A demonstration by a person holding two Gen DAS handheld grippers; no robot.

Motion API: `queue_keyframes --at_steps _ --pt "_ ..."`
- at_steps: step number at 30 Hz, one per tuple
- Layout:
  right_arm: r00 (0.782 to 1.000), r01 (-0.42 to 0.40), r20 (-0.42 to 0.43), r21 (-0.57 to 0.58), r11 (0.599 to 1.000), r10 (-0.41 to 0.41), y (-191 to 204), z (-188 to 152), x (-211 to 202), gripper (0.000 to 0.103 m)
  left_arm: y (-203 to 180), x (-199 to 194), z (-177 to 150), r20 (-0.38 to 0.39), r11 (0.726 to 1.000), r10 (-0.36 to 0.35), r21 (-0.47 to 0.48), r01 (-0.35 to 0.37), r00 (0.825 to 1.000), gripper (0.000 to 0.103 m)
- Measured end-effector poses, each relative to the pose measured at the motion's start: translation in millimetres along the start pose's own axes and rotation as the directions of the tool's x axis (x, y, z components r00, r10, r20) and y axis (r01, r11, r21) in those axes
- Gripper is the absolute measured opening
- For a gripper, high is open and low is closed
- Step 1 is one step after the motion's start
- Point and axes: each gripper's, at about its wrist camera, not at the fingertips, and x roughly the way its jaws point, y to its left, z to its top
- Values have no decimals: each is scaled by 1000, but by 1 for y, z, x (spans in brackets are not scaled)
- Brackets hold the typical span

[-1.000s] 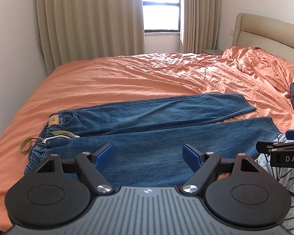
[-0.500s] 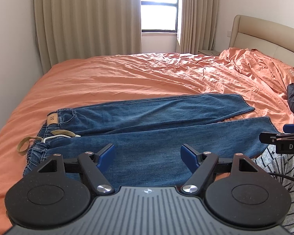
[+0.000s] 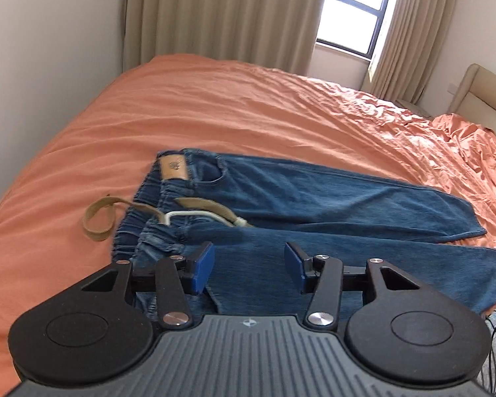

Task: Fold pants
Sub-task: 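Lower the left tool onto the drawstring waistband and close on it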

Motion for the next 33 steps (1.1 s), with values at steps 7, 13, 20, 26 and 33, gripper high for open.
queue_keyframes --at_steps 7,13,20,26,33 --pt "998 -29 -50 31 999 30 -5 -3 39 81 98 43 -30 -96 966 49 -249 -72 994 80" --pt "997 -32 -66 -1 999 32 5 -5 50 81 158 79 -78 -94 817 -50 -577 -13 994 84" --pt "998 -5 -67 -43 999 2 13 -8 46 81 160 88 -85 10 770 -84 -635 71 996 22" --pt "998 9 -67 -45 999 -12 13 -8 45 81 127 17 -38 57 862 38 -506 -4 998 13" --pt "998 27 -64 -24 999 -28 9 -7 43 81 146 51 -55 -175 879 193 -407 -250 965 14"
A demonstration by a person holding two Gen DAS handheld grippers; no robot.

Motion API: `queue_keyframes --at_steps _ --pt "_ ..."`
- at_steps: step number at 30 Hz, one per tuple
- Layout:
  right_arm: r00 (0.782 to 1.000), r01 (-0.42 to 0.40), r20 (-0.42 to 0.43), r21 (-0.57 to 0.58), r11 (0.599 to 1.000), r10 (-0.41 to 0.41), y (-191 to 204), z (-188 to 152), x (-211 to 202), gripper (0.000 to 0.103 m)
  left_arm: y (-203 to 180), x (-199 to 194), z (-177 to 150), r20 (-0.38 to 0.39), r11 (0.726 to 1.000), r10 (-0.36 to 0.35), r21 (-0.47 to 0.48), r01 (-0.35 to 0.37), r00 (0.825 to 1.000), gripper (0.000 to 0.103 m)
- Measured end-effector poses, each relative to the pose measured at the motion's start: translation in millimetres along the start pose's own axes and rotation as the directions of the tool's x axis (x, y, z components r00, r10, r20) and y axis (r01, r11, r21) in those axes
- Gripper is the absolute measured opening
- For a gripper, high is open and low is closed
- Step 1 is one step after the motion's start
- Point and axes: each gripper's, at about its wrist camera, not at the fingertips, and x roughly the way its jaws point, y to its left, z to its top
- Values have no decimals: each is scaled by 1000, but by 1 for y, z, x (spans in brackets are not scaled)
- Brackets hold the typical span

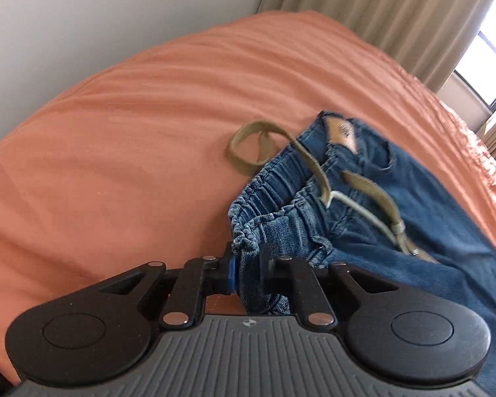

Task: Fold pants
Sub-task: 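Lower the left tool onto the drawstring waistband and close on it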

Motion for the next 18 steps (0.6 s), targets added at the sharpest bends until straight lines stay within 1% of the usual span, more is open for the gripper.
queue_keyframes --at_steps 1,2,3,4,6,8,9,10,12,14,16,18 --pt "1000 2 -3 6 1000 -2 -1 0 0 81 5 15 -2 -44 1000 0 -16 -1 999 14" --pt "1000 11 -11 13 1000 -11 -3 1 -1 81 8 24 -4 -63 999 1 -32 -3 998 16" --pt "1000 20 -21 23 1000 -20 -5 2 -1 81 11 29 -5 -66 999 2 -41 -4 998 24" --pt "999 34 -34 37 999 -32 -7 3 -1 81 10 31 -3 -73 999 22 -28 -24 997 34" --pt "996 67 -64 67 996 -63 -12 8 -1 81 0 24 1 -76 995 89 40 -86 993 59" --pt "993 84 -89 105 991 -75 -21 14 0 81 -13 8 8 -29 983 147 117 -143 989 64" --pt "991 92 -104 117 989 -80 -25 19 1 81 -23 -1 13 -4 973 164 166 -161 986 65" --pt "989 103 -115 124 987 -89 -31 23 1 81 -30 -9 19 15 965 160 208 -160 987 66" --pt "988 116 -119 129 985 -101 -41 32 4 81 -43 -18 31 32 958 104 266 -109 994 72" --pt "985 132 -132 130 983 -115 -52 40 10 81 -61 -14 47 26 951 10 309 -17 1000 72" --pt "978 164 -150 134 977 -144 -64 45 16 81 -76 3 60 15 938 -83 338 73 996 74" --pt "972 191 -163 144 971 -168 -79 47 22 81 -84 26 71 -24 927 -154 344 152 988 75"
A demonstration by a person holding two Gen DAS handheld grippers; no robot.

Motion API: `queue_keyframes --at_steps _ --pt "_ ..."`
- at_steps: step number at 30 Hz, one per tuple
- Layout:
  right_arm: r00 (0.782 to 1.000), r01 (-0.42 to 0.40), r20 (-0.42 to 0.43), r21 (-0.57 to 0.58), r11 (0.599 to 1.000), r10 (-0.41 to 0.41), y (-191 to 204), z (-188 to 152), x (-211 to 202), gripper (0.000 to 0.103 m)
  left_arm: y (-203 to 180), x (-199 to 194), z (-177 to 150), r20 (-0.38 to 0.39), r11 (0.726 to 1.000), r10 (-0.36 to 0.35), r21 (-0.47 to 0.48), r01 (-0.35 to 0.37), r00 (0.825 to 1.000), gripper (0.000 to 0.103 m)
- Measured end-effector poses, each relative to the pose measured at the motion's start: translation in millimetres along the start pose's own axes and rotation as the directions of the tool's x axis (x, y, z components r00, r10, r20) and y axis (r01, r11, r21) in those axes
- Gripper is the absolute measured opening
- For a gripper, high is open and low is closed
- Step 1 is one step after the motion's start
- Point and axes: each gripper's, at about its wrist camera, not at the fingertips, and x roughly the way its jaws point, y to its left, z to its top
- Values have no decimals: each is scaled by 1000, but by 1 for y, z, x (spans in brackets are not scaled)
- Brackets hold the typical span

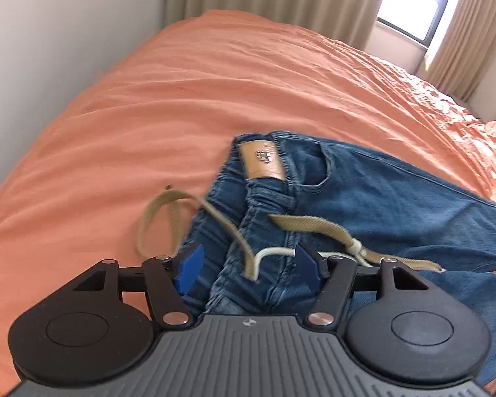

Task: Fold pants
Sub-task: 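Lower the left tool onto the drawstring waistband and close on it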

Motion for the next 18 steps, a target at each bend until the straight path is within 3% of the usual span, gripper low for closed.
queue_keyframes --at_steps 2,5,10,11,13,14,15,18 --pt "1000 -17 -14 48 999 17 -14 3 8 81 3 26 9 -24 999 -47 -17 47 999 75" --pt "992 -115 -40 178 977 124 -33 3 21 81 9 58 18 -41 998 -61 -36 59 997 75" --pt "981 -141 -95 259 956 170 -39 2 44 81 20 88 21 -98 993 -115 -34 112 989 75" --pt "979 -143 -103 269 952 176 -38 3 48 81 20 91 20 -106 992 -128 -22 127 986 70" --pt "977 -137 -120 284 949 177 -37 4 56 81 20 91 19 -119 990 -140 8 142 983 44" --pt "976 -133 -130 287 949 176 -36 5 59 81 18 89 18 -120 992 -124 25 128 985 15" --pt "974 -124 -146 287 950 172 -35 6 63 81 13 84 17 -101 994 -83 60 89 991 8" --pt "972 -108 -173 271 957 158 -29 8 70 81 -9 50 18 15 991 -12 130 10 1000 4"
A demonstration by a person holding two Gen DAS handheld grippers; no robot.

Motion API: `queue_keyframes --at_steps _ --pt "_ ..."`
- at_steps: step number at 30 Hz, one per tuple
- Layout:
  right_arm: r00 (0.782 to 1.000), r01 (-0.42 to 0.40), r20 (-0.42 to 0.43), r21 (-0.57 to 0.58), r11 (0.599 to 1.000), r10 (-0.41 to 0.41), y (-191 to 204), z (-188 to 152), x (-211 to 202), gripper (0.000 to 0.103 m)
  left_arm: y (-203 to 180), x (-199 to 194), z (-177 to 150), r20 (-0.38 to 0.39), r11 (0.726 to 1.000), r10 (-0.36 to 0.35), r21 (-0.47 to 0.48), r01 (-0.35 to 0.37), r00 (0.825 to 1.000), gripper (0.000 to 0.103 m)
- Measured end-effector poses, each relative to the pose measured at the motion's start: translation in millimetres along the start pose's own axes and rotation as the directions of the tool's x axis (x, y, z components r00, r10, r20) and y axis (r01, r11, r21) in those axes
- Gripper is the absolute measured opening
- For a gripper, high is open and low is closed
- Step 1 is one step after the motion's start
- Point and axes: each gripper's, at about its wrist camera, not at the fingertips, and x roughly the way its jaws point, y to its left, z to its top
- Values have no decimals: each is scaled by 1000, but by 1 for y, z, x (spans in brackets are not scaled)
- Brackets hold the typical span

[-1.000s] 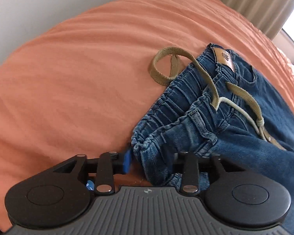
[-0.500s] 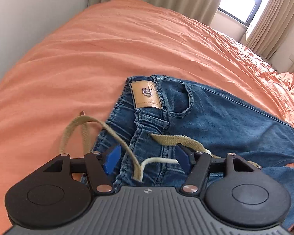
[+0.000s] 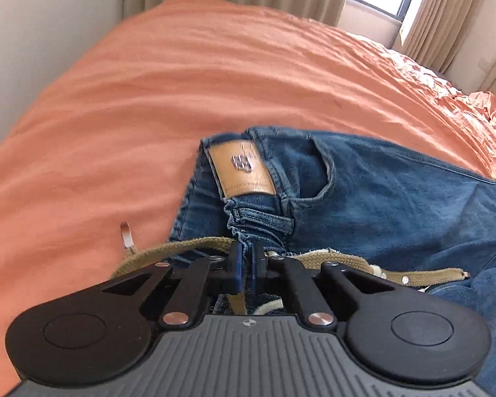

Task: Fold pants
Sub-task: 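Lower the left tool onto the drawstring waistband and close on it, then lift the waistband with the left tool and lay it over the other leg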

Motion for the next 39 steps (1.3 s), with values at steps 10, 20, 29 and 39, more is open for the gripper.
queue_keyframes --at_steps 10,20,29,39 --pt "1000 14 7 -7 1000 -14 -1 -2 -4 81 -9 59 -13 -54 914 389 144 -378 920 0" --pt "998 14 53 -8 1000 -14 -12 -1 -35 81 -13 -4 -2 17 942 317 113 -317 948 11" --pt "993 25 113 -111 994 -12 -25 14 -93 81 -83 -77 -44 -53 828 142 554 -90 988 27" --pt "980 60 196 -123 991 -35 -51 41 -177 75 -138 -74 -126 -333 545 202 820 177 921 51"
